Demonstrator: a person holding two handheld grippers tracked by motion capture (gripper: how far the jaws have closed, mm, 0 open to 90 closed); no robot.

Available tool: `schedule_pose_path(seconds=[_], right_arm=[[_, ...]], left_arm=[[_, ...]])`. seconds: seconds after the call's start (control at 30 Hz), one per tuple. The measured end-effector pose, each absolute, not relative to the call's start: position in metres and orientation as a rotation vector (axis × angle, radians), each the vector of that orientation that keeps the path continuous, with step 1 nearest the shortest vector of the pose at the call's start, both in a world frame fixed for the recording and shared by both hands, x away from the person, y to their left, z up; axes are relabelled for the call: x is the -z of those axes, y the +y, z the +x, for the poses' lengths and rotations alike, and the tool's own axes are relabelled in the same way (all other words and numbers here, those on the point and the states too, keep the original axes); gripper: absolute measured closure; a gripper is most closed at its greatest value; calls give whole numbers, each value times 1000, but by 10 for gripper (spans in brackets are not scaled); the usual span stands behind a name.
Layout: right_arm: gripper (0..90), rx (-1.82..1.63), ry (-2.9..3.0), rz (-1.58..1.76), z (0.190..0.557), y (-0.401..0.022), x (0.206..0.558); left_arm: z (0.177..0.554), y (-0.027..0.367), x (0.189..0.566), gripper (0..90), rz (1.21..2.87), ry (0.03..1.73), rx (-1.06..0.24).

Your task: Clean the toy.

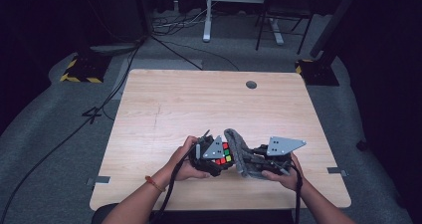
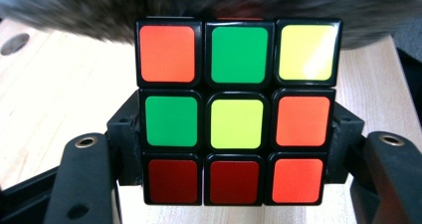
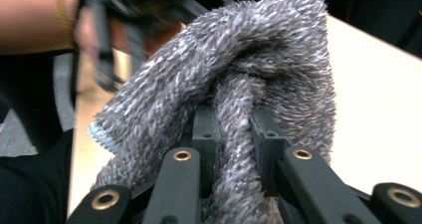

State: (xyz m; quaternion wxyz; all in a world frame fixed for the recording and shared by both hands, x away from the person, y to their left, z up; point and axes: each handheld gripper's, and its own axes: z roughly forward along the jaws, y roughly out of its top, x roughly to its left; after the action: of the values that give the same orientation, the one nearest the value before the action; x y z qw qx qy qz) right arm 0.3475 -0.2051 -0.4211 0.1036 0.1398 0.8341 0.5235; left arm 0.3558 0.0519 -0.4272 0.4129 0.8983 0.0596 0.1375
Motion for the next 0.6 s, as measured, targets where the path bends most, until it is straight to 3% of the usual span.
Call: schedule_pose_path(seconds=[0.37, 0.6], right_arm=[[768, -1563, 2528, 514, 361, -211, 437], [771, -1636, 2470, 459, 356, -212, 431]], left_arm=[[355, 64, 420, 329, 2177, 158, -321], [355, 58, 426, 324, 2240, 149, -346]])
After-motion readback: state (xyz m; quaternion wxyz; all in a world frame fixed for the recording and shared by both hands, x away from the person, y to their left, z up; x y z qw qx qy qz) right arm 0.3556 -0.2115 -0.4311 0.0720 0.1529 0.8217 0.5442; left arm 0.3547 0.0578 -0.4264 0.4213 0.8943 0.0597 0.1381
